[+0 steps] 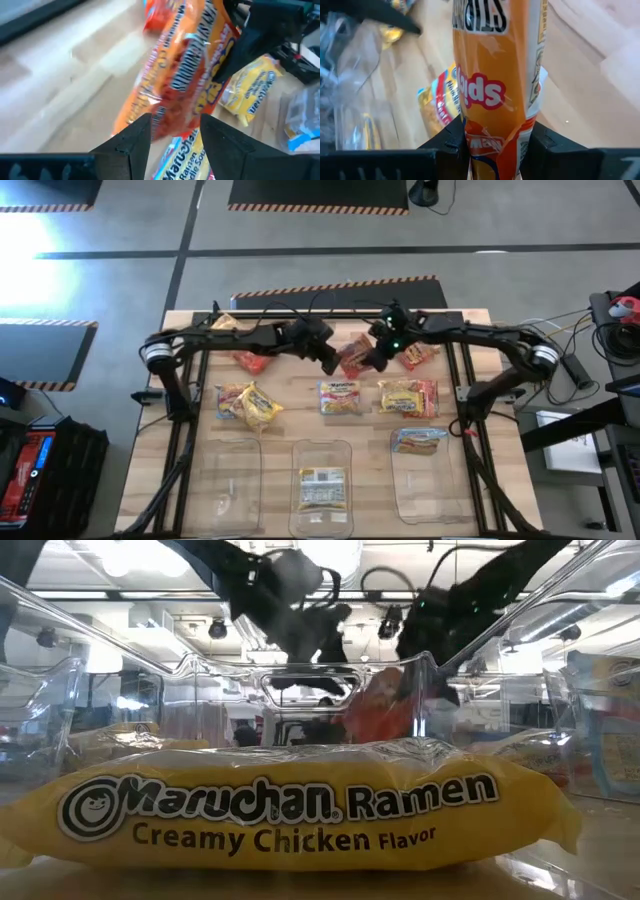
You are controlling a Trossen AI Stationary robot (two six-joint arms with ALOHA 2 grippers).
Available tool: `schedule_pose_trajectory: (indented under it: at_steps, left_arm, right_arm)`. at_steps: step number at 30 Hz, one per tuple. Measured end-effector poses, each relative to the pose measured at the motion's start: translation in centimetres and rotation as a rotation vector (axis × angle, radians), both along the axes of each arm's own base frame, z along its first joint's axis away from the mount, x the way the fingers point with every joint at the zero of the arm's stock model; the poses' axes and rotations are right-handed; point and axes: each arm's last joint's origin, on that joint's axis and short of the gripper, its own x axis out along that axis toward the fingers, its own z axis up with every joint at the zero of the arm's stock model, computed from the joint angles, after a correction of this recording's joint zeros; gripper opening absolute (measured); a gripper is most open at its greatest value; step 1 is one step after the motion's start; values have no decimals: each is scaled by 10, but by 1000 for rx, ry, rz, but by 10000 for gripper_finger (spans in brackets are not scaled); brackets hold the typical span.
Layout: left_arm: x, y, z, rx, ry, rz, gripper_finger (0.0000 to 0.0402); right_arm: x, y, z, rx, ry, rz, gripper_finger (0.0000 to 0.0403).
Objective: Sort Maruchan noodles
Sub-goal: Put the orange noodle pack into the left transparent bin
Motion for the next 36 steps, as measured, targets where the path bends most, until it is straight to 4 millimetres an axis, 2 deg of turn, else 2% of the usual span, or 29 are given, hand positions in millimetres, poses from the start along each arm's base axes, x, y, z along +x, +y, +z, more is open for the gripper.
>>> schedule_pose_trajectory:
  at_steps: [6,11,17,29,36]
  left_arm:
    - [-2,-3,28,129,-128,-119,153]
    - [-2,-4,49,258,-245,-167,153]
    - [2,-3,50,324,-277,-190,152]
    - [6,-3,58,427,-357,-238,152]
    - [6,-3,62,453,-397,-220,165]
  right_arm:
    - [-20,13,23,-101,1,76,107]
    - [-34,19,31,-222,73,81,107]
    - [-41,24,41,-291,78,118,107]
    - [-38,17,107,-592,90,244,107]
    - [-38,16,126,-630,113,253,107]
